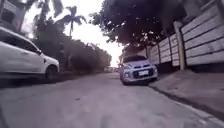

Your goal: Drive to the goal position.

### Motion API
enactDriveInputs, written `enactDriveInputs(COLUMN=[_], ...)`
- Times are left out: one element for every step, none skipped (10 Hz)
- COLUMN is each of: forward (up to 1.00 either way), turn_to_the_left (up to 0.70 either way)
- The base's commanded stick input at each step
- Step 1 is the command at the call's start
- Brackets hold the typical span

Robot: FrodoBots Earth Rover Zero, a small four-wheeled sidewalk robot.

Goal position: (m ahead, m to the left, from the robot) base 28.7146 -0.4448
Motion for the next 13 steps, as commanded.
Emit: enactDriveInputs(forward=[0.7, 0.7, 0.7, 0.7, 0.7, 0.7, 0.7, 0.7, 0.7, 0.7, 0.7, 0.7, 0.7], turn_to_the_left=[0.0, 0.0, 0.0, -0.06, -0.35, -0.35, -0.35, -0.11, 0.0, 0.0, 0.0, 0.0, 0.0])
